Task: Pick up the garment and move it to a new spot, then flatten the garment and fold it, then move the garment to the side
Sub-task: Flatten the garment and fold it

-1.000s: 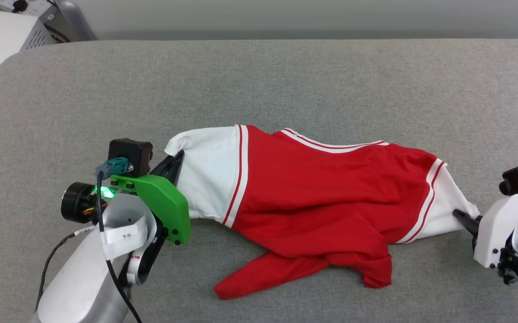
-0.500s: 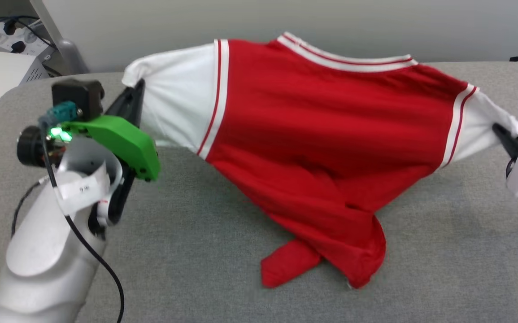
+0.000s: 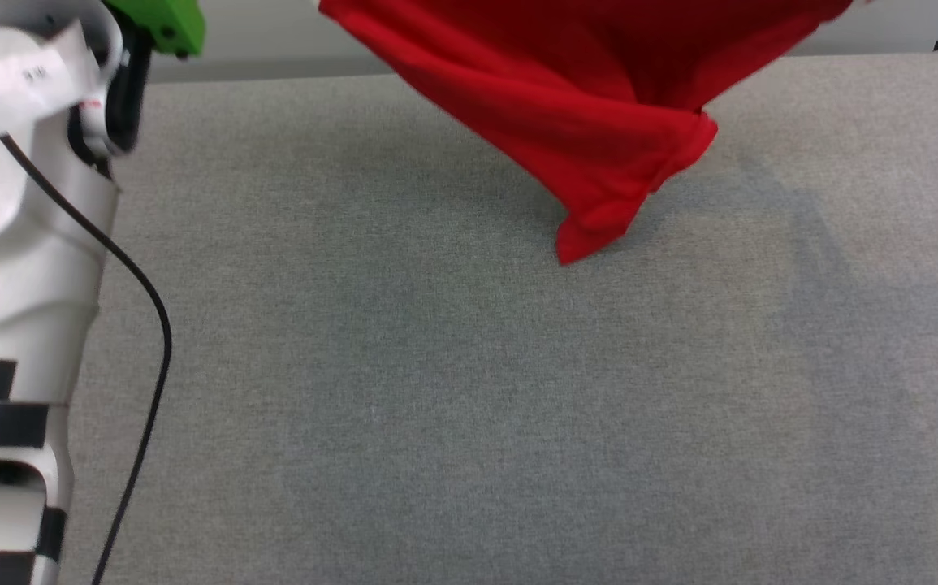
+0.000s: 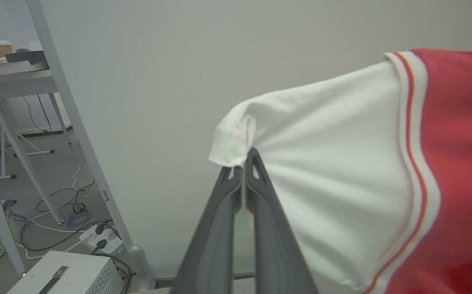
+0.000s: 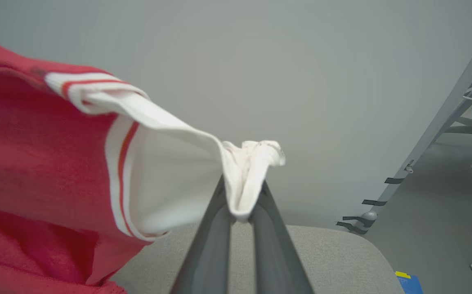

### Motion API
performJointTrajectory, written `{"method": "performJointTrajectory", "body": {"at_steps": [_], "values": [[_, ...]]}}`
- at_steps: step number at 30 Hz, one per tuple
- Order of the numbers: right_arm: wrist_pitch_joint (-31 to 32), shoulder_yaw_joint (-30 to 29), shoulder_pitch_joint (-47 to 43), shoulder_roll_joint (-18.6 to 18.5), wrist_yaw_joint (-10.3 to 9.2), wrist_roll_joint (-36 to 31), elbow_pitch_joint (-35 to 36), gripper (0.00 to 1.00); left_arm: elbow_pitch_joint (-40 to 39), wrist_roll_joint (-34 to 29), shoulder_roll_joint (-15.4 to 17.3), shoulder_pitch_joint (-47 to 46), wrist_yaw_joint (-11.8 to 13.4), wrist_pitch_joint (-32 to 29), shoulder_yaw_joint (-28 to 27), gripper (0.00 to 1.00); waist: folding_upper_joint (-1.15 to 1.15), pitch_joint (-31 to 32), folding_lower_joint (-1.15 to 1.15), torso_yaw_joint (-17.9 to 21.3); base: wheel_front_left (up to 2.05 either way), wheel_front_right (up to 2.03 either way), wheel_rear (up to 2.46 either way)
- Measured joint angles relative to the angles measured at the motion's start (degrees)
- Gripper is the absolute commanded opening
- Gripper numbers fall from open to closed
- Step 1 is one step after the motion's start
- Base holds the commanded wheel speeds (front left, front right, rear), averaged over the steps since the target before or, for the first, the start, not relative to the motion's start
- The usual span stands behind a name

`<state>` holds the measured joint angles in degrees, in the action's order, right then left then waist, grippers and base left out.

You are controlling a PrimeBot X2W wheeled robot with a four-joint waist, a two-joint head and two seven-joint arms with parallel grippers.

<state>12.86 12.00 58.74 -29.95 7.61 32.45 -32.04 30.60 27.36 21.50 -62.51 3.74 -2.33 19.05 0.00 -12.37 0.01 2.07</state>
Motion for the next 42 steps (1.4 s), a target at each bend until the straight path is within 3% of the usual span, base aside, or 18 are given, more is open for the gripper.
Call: {"method": "performJointTrajectory", "body": {"at_steps": [10,20,33,42], "values": [[-7.61,1.77,21.76,1.01,0.01,-2.05,-9.57,0.0,11.24,-2.61,-0.07,-19.95,-1.15,5.86,-0.33,0.0,0.0,-7.27,0.0,0.56,0.0,0.0,0.0],[-11.92,6.34,33.52,2.35,0.0,0.77,-15.24,0.0,17.98,-4.52,-0.3,-29.34,-2.07,11.4,0.74,0.0,0.0,-15.5,0.0,1.06,0.0,0.0,0.0],[-15.46,16.99,33.29,2.69,-0.01,9.07,-17.72,0.0,27.93,-1.27,-3.77,-29.04,-5.28,14.61,-0.14,0.0,0.0,-22.47,0.0,1.14,0.0,0.0,0.0],[-18.56,25.09,19.64,1.46,-0.02,16.31,-15.68,0.0,32.01,3.77,-6.16,-16.57,-9.05,16.21,-2.18,0.0,0.0,-20.37,0.0,0.81,0.0,0.0,0.0]]}}
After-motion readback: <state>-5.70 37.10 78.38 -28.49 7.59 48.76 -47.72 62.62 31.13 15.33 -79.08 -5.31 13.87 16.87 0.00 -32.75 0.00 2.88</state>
